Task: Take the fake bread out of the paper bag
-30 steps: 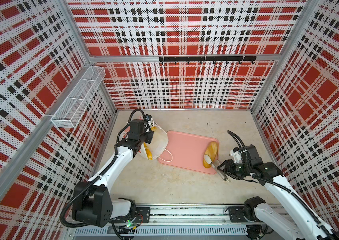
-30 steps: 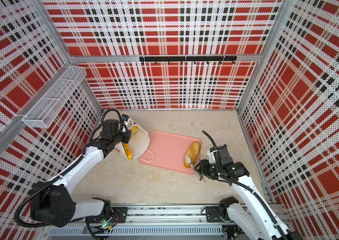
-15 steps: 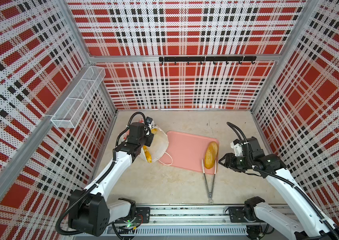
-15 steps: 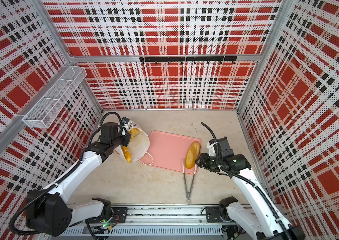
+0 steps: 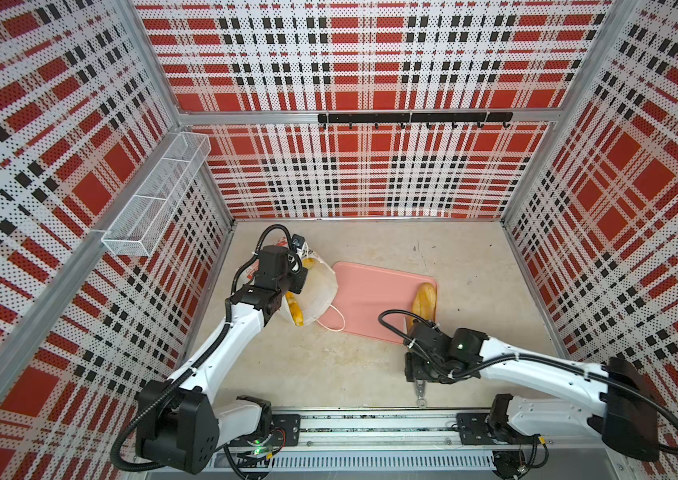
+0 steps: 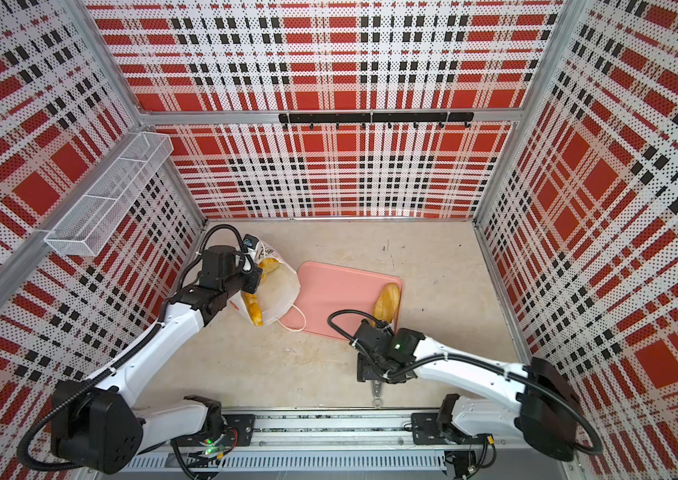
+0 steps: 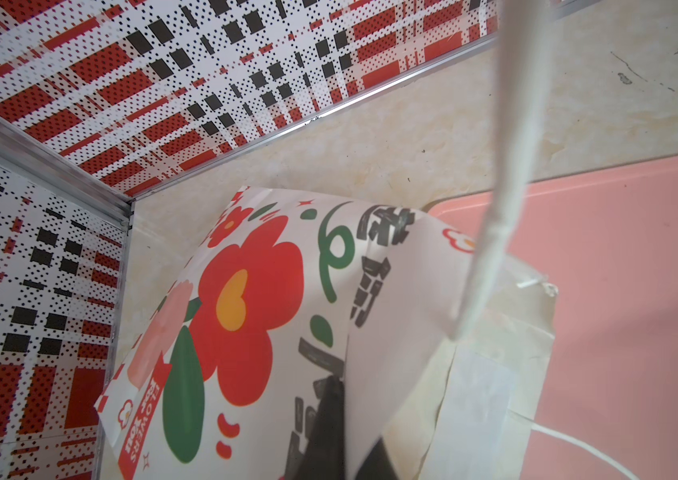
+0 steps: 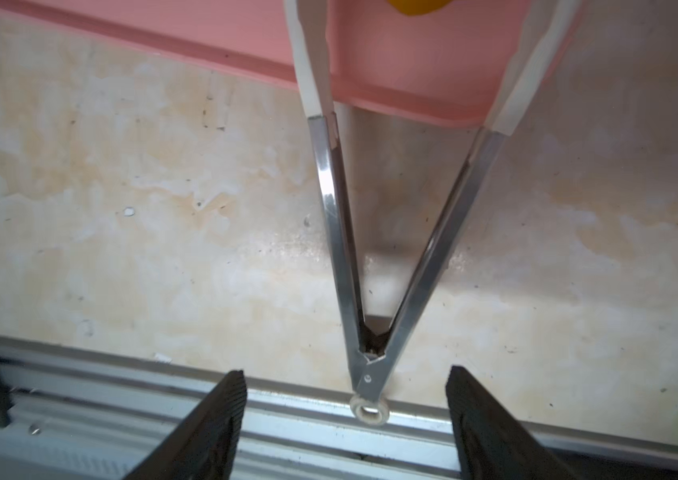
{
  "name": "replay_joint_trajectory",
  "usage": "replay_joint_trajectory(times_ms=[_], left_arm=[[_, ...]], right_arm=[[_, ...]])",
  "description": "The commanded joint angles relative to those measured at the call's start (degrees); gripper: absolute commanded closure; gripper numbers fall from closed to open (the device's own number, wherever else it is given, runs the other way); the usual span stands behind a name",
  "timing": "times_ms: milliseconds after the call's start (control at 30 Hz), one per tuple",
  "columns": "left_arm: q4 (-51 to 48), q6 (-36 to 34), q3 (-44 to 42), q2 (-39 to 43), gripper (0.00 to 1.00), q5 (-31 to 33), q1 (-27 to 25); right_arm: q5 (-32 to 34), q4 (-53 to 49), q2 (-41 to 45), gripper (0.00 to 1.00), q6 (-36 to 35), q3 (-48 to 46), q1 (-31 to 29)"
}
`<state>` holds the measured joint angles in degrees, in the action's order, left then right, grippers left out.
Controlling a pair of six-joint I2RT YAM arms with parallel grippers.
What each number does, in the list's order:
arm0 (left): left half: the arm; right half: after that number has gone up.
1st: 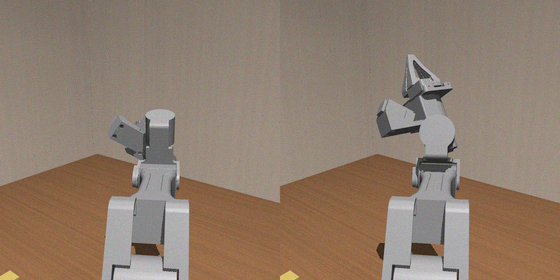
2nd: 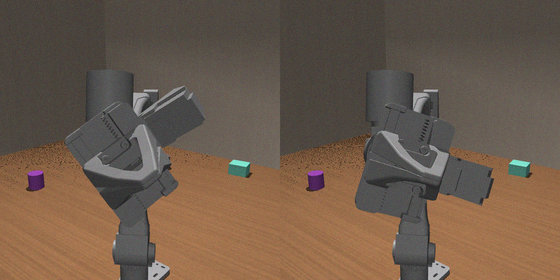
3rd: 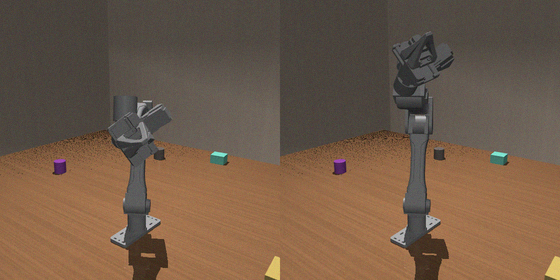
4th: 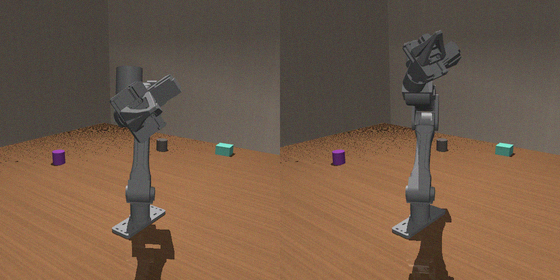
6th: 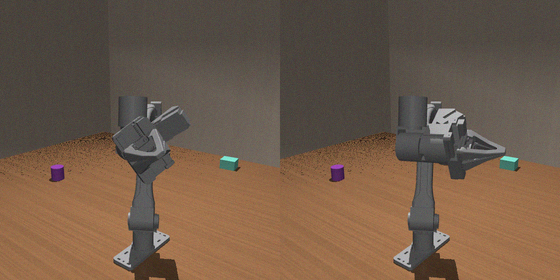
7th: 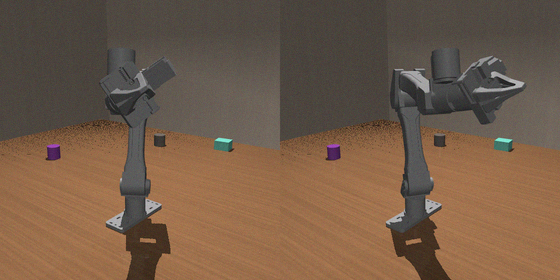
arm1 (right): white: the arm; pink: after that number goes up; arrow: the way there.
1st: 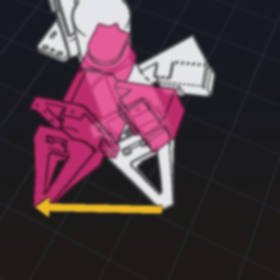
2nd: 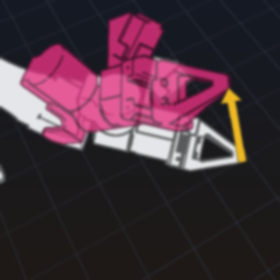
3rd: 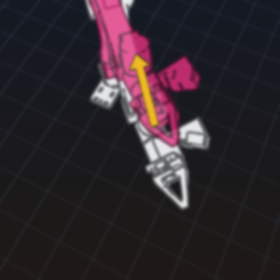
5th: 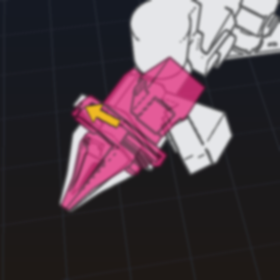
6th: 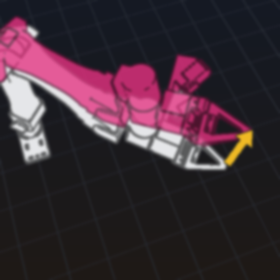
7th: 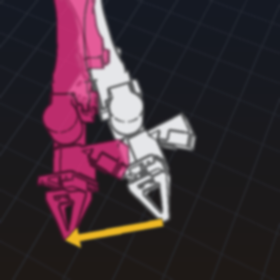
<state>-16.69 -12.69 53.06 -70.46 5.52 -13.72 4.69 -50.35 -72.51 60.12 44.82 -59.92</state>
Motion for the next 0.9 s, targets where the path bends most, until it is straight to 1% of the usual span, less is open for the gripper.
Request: replay_joint_trajectory(times_ms=[0, 233, 333, 400, 500, 567, 700, 767, 867], left_arm=[[1.90, 1.27, -0.43, 1.46, 1.00, 0.15, -0.33], [2.09, 1.48, -0.54, 1.73, 1.00, 0.32, -0.19], [2.16, 1.56, -0.51, 1.73, 1.00, 0.18, -0.04], [2.23, 1.53, -0.55, 1.77, 1.00, 0.08, 0.00], [2.16, 1.61, -0.51, 1.68, 1.00, -0.14, 0.04], [2.12, 1.71, -0.48, 1.74, 1.00, -0.25, 0.14], [2.16, 1.79, -0.50, 2.04, 1.00, -0.45, 0.21], [2.10, 1.82, -0.48, 2.11, 1.00, -0.71, 0.19], [2.21, 1.97, -0.58, 2.40, 1.00, -0.69, 0.19]], right_arm=[[5.55, 2.05, -4.33, 0.21, 5.86, 1.55, -0.64], [5.06, 7.36, -10.56, 0.25, 6.51, -0.82, -0.64], [5.29, 7.85, -10.77, 0.27, 6.07, -1.18, -0.20], [5.12, 8.43, -10.33, 0.30, 5.95, -2.39, 1.19], [3.08, 11.64, -9.26, 0.33, 5.42, -5.61, 4.19], [2.46, 12.90, -9.13, 0.39, 4.49, -6.32, 5.25], [2.08, 12.55, -9.04, 0.56, 3.12, -5.62, 5.51], [2.00, 13.15, -7.16, 0.66, 2.66, -6.33, 5.43], [1.80, 12.02, -3.28, 0.74, 1.79, -7.55, 5.28]])
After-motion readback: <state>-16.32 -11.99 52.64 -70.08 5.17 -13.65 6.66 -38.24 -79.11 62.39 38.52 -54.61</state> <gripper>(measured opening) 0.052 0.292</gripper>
